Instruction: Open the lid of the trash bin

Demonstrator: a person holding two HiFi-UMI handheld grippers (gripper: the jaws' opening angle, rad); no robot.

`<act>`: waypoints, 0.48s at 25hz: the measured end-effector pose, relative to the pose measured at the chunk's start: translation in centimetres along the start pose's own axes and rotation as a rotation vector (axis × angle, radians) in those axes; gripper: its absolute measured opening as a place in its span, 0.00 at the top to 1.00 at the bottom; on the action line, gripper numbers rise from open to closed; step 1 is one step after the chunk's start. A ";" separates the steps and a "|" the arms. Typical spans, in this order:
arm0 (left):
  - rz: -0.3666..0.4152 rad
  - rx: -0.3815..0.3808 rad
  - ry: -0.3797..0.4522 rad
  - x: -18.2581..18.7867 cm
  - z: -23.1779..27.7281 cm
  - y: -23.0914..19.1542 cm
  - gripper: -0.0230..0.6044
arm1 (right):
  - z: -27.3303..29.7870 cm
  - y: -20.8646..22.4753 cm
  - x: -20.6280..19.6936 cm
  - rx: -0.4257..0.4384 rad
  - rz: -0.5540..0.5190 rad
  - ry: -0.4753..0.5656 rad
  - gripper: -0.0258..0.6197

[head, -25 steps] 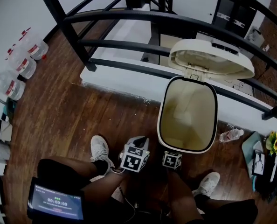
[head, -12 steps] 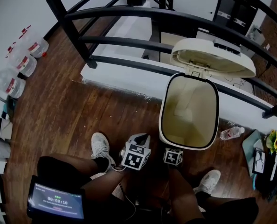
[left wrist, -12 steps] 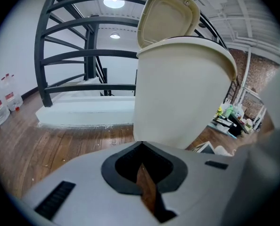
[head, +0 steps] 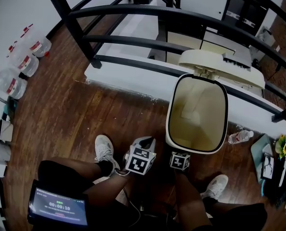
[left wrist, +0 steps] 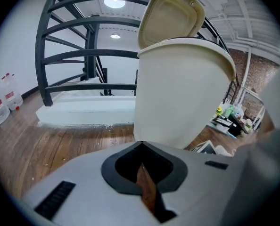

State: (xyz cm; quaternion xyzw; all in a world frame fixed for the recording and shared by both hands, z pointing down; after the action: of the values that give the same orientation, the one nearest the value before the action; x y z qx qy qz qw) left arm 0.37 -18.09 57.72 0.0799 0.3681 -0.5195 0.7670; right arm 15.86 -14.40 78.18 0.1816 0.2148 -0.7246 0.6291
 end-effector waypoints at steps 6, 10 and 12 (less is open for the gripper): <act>0.003 0.002 0.019 0.2 0.0 -0.3 0.97 | 0.1 -0.2 0.1 -0.008 0.000 0.004 0.95; 0.007 0.008 0.035 0.4 0.2 -0.4 0.97 | -0.7 0.1 0.7 -0.024 -0.021 0.023 0.95; 0.007 0.006 0.037 0.2 0.2 -0.4 0.97 | -0.8 0.4 0.4 -0.037 -0.014 0.032 0.95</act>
State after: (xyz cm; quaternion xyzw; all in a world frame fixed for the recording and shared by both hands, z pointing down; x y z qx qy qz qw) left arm 0.21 -18.49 57.87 0.0928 0.3805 -0.5163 0.7616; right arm 16.19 -14.35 77.24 0.1799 0.2396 -0.7220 0.6237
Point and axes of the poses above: the fingertips, and each gripper's own axes: z forward along the fingers, y to its right, x out of its top, the point moved 1 cm from there along -z, backward along the fingers, and after that the axes turned 11 degrees about -z, right-handed, at the moved point
